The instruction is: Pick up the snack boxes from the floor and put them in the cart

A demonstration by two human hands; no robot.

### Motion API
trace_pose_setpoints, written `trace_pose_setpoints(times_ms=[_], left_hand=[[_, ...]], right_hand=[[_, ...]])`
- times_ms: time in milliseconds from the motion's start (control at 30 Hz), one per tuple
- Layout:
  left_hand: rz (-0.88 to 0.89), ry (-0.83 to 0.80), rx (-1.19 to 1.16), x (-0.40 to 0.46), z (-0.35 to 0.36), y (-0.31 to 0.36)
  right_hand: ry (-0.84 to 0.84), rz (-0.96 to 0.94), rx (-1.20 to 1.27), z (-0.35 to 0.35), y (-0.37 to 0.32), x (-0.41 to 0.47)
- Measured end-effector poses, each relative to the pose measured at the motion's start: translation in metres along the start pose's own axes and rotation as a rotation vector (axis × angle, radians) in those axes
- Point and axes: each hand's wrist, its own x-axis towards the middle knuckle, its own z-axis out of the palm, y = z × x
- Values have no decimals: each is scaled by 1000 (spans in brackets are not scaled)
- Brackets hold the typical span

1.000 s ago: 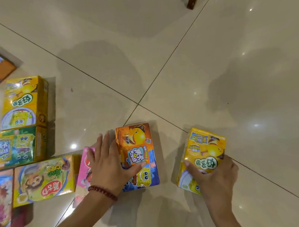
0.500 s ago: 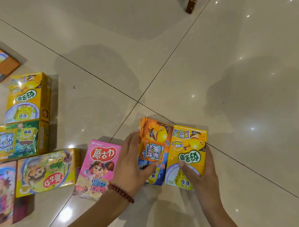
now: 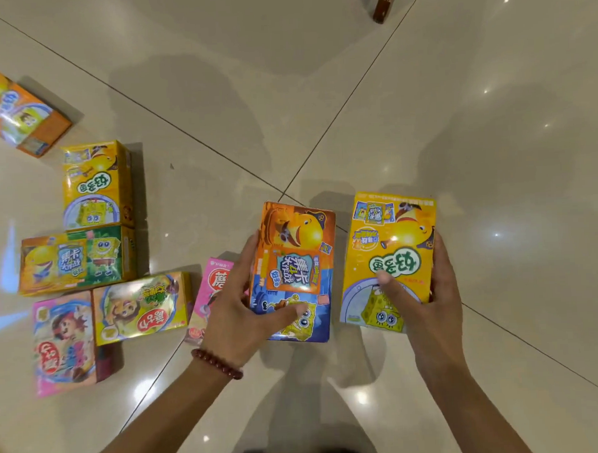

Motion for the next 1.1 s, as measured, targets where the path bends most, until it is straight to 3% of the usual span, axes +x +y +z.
trace_pose_setpoints(times_ms=[300,667,933,1100], left_hand=[[36,147,-102,-96,-65,165],[85,379,-156,-220,-179,381],[167,638,-161,-338,-264,527],[238,857,-193,-400,-287,575]], right_hand=[[-101,-60,-53,-11,-176,-70],[-309,-83,-4,31,-391,-187],[-565,-226,-112,66,-557,-259],[-764,-312,2,96,-625,-313]])
